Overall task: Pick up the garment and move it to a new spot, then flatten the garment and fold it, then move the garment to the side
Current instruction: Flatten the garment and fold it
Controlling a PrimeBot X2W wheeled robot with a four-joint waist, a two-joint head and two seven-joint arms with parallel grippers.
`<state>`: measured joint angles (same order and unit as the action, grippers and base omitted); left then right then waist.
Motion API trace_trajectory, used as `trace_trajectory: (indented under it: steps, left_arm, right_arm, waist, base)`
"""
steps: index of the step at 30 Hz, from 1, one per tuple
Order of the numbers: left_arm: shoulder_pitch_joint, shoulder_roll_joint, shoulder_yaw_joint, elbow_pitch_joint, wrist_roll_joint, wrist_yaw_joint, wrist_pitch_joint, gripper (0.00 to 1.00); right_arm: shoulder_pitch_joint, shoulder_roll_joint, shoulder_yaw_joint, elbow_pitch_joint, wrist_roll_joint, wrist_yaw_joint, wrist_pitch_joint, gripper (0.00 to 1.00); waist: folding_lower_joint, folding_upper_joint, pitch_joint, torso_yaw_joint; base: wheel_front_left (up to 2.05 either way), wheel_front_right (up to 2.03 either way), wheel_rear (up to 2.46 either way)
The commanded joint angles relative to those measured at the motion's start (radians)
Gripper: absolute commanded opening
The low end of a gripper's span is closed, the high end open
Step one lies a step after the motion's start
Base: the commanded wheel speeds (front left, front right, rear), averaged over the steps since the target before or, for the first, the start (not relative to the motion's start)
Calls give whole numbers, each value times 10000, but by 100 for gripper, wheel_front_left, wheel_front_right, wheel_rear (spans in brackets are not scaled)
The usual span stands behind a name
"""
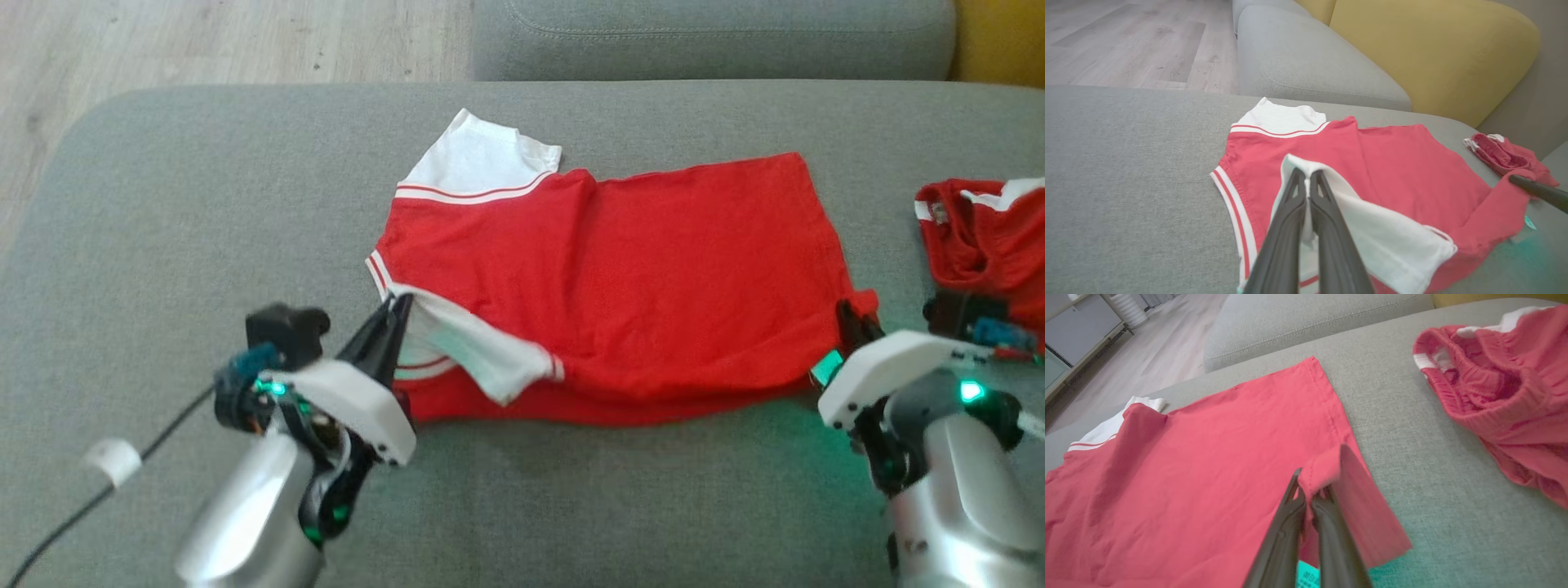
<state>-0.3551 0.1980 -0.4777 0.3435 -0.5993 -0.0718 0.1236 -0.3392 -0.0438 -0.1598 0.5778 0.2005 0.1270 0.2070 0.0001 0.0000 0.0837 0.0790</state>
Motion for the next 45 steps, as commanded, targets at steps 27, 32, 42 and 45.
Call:
trace_trajectory:
  steps: [27,32,42,45]
  left_arm:
    - [162,599,1031,-322,-363,298,-1384,100]
    - [1705,694,1057,-1299,-670,702,-1189,100]
    - [2700,139,1049,-1239,-1411,1132,-834,100]
    - [2562,29,1090,-1006,-1516,1142,-828,100]
  right_arm:
    - [-697,-64,-628,-711,-589,37,-394,100]
    - [428,-64,-669,-2038,-750,37,-604,100]
    - [1959,-64,-142,-3444,-148,37,-802,100]
    - [2012,-64,-24,-3510,-74,37,-808,100]
  waist:
    - [-1,0,-200,-67]
    - [-1,0,-376,62]
    - [-1,0,-114,-237]
    - [-1,0,17,-375]
  base:
    - [0,0,0]
    - [0,0,0]
    - [0,0,0]
    - [0,0,0]
